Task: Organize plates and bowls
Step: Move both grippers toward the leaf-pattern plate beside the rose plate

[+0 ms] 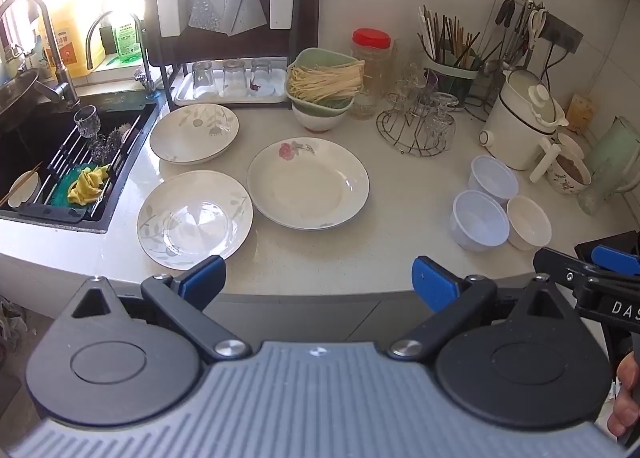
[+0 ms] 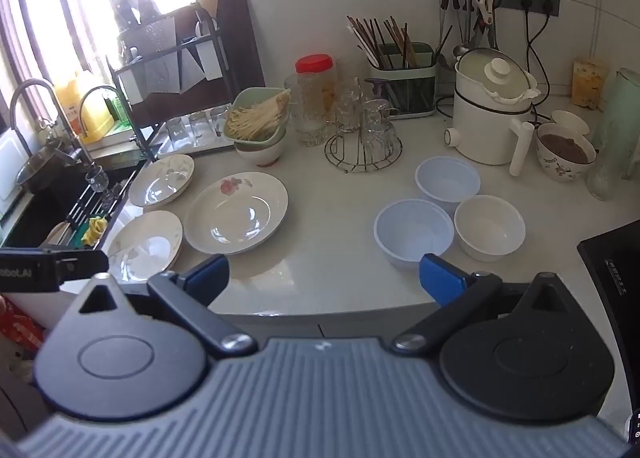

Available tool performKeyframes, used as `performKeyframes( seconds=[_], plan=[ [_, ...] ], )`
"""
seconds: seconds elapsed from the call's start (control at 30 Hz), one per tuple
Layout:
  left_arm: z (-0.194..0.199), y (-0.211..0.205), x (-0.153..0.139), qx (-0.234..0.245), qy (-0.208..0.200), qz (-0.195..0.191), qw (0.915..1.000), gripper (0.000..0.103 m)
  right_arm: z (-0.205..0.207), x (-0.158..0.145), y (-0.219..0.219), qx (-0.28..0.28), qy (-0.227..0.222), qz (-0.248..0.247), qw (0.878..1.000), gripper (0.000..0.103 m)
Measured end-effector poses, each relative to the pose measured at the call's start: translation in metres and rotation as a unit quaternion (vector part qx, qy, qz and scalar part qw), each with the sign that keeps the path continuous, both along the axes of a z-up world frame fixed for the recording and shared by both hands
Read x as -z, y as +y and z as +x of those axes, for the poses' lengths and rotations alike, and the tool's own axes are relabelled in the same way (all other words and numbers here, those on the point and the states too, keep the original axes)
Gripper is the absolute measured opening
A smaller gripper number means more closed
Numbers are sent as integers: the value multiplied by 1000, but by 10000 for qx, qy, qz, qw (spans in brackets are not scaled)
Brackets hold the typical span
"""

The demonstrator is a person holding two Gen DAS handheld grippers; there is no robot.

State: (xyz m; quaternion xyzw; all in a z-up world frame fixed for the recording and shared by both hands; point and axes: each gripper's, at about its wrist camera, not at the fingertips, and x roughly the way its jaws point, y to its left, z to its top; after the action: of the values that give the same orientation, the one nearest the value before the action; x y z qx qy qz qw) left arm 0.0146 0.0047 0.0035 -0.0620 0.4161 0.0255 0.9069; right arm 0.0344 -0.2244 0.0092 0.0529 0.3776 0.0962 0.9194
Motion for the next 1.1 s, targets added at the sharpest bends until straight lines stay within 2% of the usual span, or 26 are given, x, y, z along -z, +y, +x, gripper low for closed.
performKeyframes(
  seconds=[0.2,0.4,0.9,1.1],
  plan=[
    [7,3,-1,16,-125,57,9999,101,7,3,1,49,-2,1,10000,103],
    [11,3,7,111,-49,48,9999,101,10,6,-6,297,-33,0,9996,103],
    [34,7,5,158,-110,-38,9998,101,23,2,-1,212,-191,-14,9996,103],
    [42,0,6,353,-110,21,9993,101,23,6,-4,382,-147,-9,9992,103]
  ],
)
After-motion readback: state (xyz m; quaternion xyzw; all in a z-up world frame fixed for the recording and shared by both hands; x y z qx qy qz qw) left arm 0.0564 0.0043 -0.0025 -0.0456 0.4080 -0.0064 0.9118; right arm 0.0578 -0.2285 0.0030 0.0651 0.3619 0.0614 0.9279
